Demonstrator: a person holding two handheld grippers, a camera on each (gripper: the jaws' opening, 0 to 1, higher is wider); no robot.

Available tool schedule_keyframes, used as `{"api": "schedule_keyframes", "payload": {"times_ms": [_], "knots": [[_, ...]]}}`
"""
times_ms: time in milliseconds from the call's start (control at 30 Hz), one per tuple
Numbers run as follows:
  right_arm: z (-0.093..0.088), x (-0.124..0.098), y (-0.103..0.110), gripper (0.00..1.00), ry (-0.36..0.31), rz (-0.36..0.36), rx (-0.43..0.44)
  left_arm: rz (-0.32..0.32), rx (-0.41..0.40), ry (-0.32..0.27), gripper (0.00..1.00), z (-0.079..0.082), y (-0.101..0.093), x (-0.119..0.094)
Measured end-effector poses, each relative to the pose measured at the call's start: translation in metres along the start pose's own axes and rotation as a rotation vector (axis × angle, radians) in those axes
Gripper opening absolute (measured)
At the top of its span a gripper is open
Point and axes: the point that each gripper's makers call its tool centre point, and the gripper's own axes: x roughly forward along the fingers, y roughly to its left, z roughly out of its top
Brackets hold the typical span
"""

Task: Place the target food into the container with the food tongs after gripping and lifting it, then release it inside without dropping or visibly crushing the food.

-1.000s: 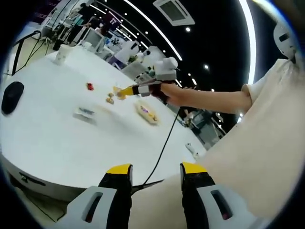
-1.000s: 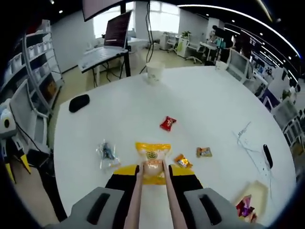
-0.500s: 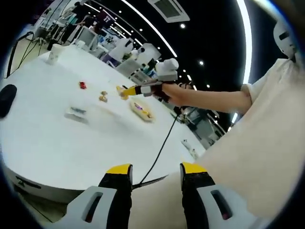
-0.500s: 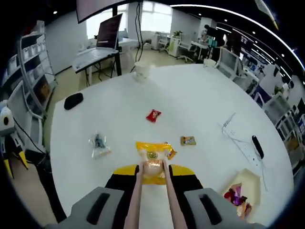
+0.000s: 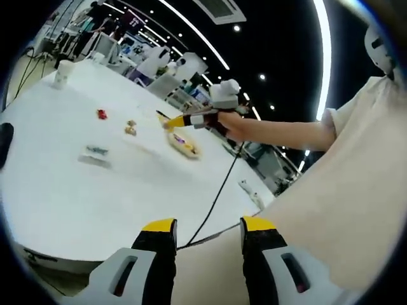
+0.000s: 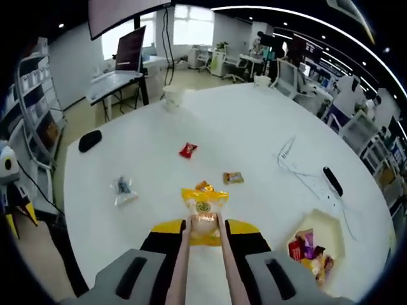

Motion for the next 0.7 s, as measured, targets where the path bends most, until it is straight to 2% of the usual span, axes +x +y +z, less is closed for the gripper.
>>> {"api": "schedule_keyframes", "payload": {"times_ms": [167, 433, 700], "knots": [[0.004, -0.01, -0.008, 0.23, -0.021, -0.023, 0.016, -0.006, 0.024, 0.007, 0.39, 0.008, 0.0, 0.003], [0.007, -0.027, -0.037, 0.23, -0.056, -0.069, 0.056, -0.016, 0.044, 0.011, 0.39, 0.014, 0.002, 0.011], [0.007, -0.044, -0.048, 0.23, -0.076, -0.107, 0.085, -0.024, 0.054, 0.025, 0.39, 0.013, 0.0, 0.018]]}}
